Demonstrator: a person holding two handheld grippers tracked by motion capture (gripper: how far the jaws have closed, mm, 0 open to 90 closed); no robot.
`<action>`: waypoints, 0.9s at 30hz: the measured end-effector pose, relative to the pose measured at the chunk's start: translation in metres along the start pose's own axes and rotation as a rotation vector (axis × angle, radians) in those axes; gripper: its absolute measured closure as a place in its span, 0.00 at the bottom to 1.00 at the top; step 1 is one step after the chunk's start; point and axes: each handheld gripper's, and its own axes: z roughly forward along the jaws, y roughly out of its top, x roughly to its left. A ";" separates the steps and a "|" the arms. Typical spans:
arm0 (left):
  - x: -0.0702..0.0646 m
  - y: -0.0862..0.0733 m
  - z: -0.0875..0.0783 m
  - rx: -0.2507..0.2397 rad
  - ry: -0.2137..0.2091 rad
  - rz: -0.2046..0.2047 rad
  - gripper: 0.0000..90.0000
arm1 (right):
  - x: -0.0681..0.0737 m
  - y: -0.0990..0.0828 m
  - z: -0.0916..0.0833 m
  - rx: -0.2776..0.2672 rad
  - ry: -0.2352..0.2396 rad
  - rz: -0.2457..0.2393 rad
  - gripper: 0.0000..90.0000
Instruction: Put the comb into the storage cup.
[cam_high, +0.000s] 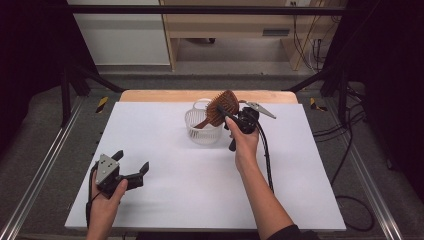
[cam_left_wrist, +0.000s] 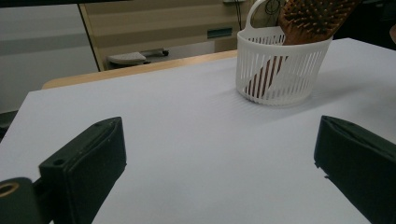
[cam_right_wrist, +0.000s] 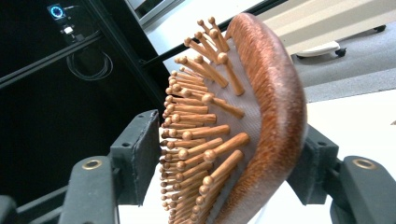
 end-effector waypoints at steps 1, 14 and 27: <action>0.000 0.000 0.000 0.000 0.000 0.000 0.03 | 0.000 0.000 -0.001 0.002 -0.002 0.001 0.36; 0.000 0.000 0.001 0.003 -0.001 0.002 0.03 | 0.000 0.004 -0.005 0.003 -0.004 -0.024 0.29; 0.000 0.000 0.000 0.002 -0.002 0.000 0.03 | 0.002 0.007 -0.008 0.009 -0.015 -0.039 0.23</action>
